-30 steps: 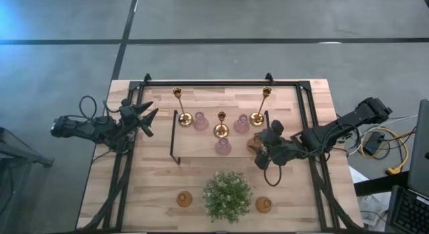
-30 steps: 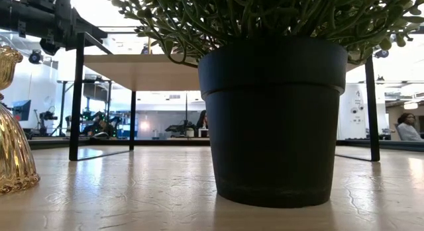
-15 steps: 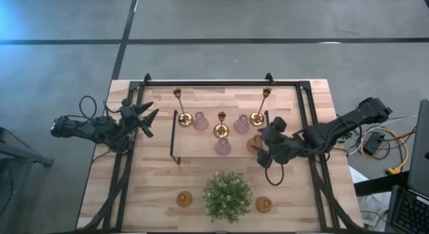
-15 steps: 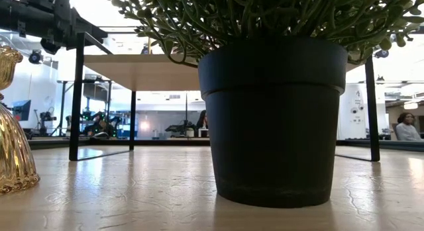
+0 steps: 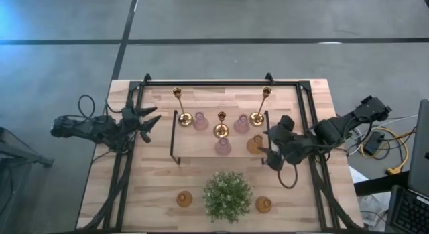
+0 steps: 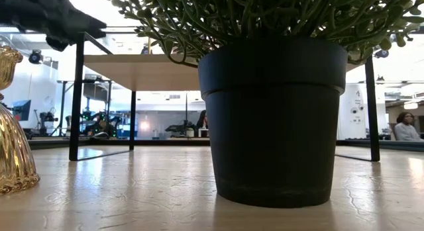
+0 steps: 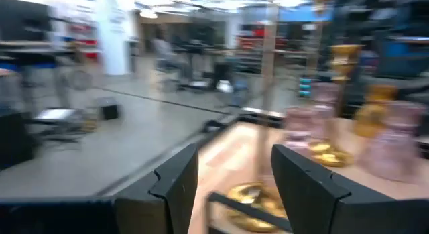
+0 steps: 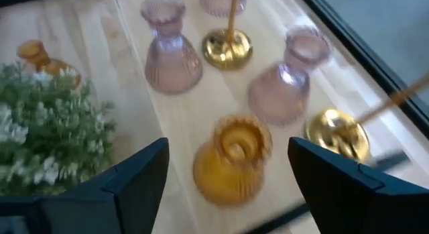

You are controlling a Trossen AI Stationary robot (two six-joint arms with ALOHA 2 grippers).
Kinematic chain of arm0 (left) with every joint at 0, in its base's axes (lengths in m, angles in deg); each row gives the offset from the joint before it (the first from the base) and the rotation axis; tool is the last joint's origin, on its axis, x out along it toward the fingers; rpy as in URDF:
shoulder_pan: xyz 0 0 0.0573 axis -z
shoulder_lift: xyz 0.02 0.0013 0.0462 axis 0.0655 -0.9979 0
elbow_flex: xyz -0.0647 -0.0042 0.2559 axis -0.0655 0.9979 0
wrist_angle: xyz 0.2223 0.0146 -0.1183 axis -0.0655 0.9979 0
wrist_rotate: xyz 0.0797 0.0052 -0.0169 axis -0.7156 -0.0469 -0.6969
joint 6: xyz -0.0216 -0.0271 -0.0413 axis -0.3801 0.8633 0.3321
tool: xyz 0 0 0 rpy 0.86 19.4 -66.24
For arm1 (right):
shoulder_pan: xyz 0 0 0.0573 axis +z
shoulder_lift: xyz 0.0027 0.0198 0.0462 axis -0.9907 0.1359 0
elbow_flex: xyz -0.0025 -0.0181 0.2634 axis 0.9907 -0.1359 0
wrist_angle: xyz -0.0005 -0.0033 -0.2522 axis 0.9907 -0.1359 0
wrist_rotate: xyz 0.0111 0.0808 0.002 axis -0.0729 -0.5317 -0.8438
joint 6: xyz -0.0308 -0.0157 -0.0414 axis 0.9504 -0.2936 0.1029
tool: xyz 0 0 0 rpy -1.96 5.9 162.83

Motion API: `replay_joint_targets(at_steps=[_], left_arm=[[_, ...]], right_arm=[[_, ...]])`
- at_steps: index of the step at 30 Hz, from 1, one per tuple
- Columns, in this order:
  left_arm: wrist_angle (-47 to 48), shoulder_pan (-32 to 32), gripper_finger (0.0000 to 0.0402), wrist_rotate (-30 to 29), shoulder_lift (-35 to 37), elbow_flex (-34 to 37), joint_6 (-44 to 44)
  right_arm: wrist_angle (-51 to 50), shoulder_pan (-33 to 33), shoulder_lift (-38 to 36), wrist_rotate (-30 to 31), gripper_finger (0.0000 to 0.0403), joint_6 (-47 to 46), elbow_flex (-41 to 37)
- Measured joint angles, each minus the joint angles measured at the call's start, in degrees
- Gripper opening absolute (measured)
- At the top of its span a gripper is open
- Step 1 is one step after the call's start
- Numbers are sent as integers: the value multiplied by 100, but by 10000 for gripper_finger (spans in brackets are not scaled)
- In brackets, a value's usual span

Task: Pick & Place candle stick holders
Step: Put the left yellow vase on the shelf

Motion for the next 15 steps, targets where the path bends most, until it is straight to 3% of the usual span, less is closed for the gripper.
replay_joint_targets(at_steps=[8, 15], left_arm=[[1303, 27, 188, 2137, -145, -705, 1438], [1358, 263, 173, 2784, -986, -794, 2045]], right_arm=[[-1709, 739, -1, 649, 269, -1750, 374], [-2640, 1402, -33, 894, 246, -3405, 456]])
